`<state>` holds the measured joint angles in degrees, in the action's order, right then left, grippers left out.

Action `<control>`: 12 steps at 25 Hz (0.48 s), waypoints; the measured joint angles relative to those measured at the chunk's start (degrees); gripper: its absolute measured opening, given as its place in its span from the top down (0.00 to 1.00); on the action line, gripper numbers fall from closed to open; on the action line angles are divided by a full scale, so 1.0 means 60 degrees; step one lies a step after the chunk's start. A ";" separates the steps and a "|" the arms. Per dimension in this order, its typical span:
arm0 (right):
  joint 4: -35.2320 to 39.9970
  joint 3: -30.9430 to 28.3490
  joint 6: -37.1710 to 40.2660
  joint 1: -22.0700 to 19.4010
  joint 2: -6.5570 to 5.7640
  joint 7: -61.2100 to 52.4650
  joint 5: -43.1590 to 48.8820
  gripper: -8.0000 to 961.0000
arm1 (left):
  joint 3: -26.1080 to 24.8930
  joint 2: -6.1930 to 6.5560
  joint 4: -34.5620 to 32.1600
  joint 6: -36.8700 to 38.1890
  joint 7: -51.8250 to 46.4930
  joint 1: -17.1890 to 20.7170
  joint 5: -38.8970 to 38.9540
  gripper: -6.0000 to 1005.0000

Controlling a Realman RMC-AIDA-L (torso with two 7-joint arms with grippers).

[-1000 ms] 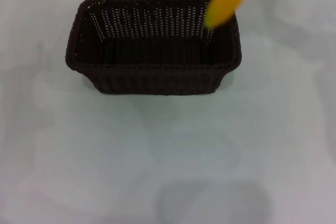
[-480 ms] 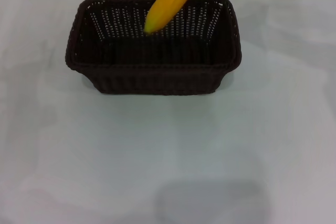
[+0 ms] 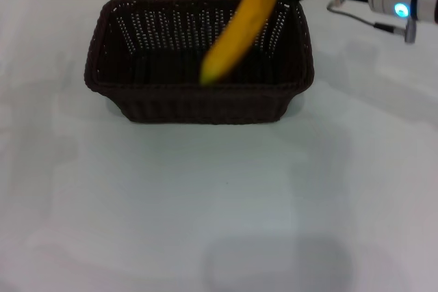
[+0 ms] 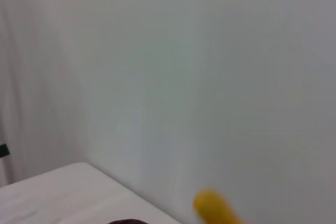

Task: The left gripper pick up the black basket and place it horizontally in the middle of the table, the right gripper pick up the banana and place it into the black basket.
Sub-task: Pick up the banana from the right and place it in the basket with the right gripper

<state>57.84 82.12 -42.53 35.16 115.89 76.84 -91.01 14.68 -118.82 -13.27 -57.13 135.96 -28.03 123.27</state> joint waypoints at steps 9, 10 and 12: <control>0.0376 0.0405 -0.0057 -0.1028 -0.0007 0.1727 -0.1013 0.32 | -0.0023 -0.0013 0.0028 0.0000 0.0175 0.0067 0.0008 0.16; 0.0492 0.0381 -0.0041 -0.1170 -0.0013 0.1882 -0.1173 0.28 | -0.0040 -0.0022 0.0032 0.0000 0.0337 0.0098 0.0033 0.16; 0.0579 0.0234 -0.0023 -0.1448 -0.0038 0.2383 -0.1773 0.18 | -0.0063 -0.0040 0.0065 -0.0004 0.0773 0.0153 0.0077 0.16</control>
<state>61.32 83.52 -42.67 26.47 115.66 91.14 -101.64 14.30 -119.06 -12.87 -57.15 140.60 -27.11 123.74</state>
